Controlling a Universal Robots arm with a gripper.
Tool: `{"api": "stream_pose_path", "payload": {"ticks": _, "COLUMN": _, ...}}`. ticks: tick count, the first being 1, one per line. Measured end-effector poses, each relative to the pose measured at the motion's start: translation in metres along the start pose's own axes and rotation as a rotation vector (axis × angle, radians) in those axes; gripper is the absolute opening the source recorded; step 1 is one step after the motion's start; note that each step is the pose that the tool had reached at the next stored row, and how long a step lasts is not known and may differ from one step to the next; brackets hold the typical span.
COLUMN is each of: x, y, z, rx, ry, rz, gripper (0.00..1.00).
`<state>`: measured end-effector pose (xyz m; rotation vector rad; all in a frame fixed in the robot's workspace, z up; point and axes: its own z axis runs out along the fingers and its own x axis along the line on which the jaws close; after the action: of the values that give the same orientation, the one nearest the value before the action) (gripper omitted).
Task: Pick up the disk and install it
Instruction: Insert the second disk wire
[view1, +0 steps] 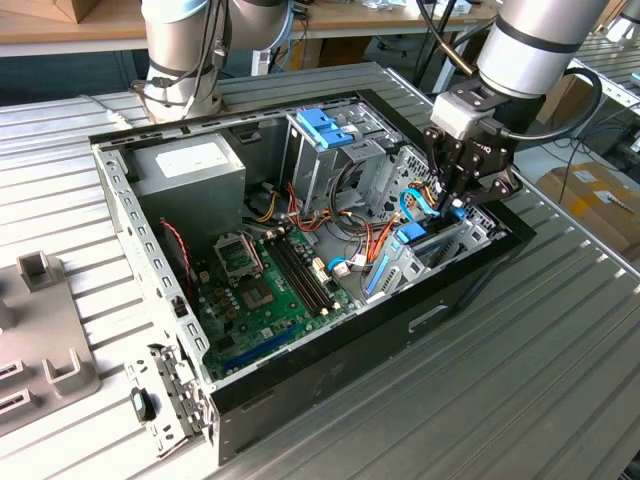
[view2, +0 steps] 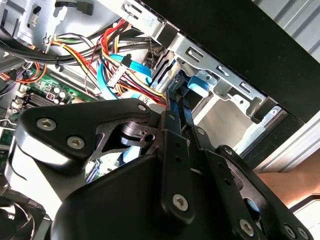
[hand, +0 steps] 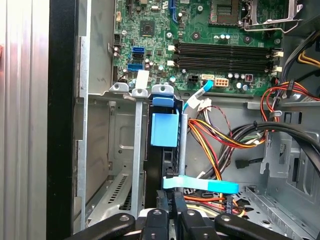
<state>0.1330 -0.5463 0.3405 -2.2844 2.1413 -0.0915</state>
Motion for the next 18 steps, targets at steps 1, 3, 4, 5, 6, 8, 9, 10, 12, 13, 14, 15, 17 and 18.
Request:
{"api": "stream_pose_path", "payload": {"ticks": 1, "x": 0.0000, "y": 0.0000, "z": 0.0001, "rx": 0.0000, "ry": -0.0001, "rz": 0.000, "gripper": 0.16}}
{"api": "stream_pose_path", "payload": {"ticks": 3, "x": 0.0000, "y": 0.0000, "z": 0.0002, "rx": 0.0000, "ry": -0.0003, "rz": 0.000, "gripper": 0.16}}
{"api": "stream_pose_path", "payload": {"ticks": 4, "x": -0.0001, "y": 0.0000, "z": 0.0007, "rx": 0.0001, "ry": -0.0013, "rz": 0.000, "gripper": 0.17}}
{"api": "stream_pose_path", "payload": {"ticks": 5, "x": 0.0000, "y": 0.0000, "z": 0.0007, "rx": 0.0001, "ry": -0.0011, "rz": 0.000, "gripper": 0.17}}
{"api": "stream_pose_path", "payload": {"ticks": 6, "x": 0.0000, "y": 0.0000, "z": 0.0005, "rx": 0.0001, "ry": -0.0006, "rz": 0.000, "gripper": 0.23}}
{"api": "stream_pose_path", "payload": {"ticks": 8, "x": 0.0000, "y": 0.0000, "z": 0.0003, "rx": 0.0000, "ry": -0.0001, "rz": 0.000, "gripper": 0.36}}
{"api": "stream_pose_path", "payload": {"ticks": 9, "x": 0.0000, "y": 0.0000, "z": 0.0003, "rx": 0.0000, "ry": -0.0001, "rz": 0.000, "gripper": 0.36}}
{"api": "stream_pose_path", "payload": {"ticks": 10, "x": 0.0000, "y": 0.0000, "z": 0.0003, "rx": 0.0000, "ry": 0.0000, "rz": 0.000, "gripper": 0.36}}
{"api": "stream_pose_path", "payload": {"ticks": 12, "x": 0.0000, "y": 0.0000, "z": -0.0010, "rx": 0.0000, "ry": 0.0000, "rz": 0.000, "gripper": 0.36}}
{"api": "stream_pose_path", "payload": {"ticks": 13, "x": 0.0001, "y": -0.0002, "z": -0.0036, "rx": 0.0000, "ry": -0.0002, "rz": 0.000, "gripper": 0.36}}
{"api": "stream_pose_path", "payload": {"ticks": 14, "x": 0.0002, "y": -0.0003, "z": -0.0059, "rx": 0.0000, "ry": -0.0002, "rz": 0.000, "gripper": 0.36}}
{"api": "stream_pose_path", "payload": {"ticks": 15, "x": 0.0003, "y": -0.0004, "z": -0.0090, "rx": 0.0000, "ry": -0.0001, "rz": 0.000, "gripper": 0.36}}
{"api": "stream_pose_path", "payload": {"ticks": 17, "x": 0.0006, "y": -0.0008, "z": -0.0168, "rx": 0.0001, "ry": -0.0003, "rz": 0.000, "gripper": 0.36}}
{"api": "stream_pose_path", "payload": {"ticks": 18, "x": 0.0006, "y": -0.0008, "z": -0.0182, "rx": 0.0000, "ry": -0.0001, "rz": 0.000, "gripper": 0.36}}
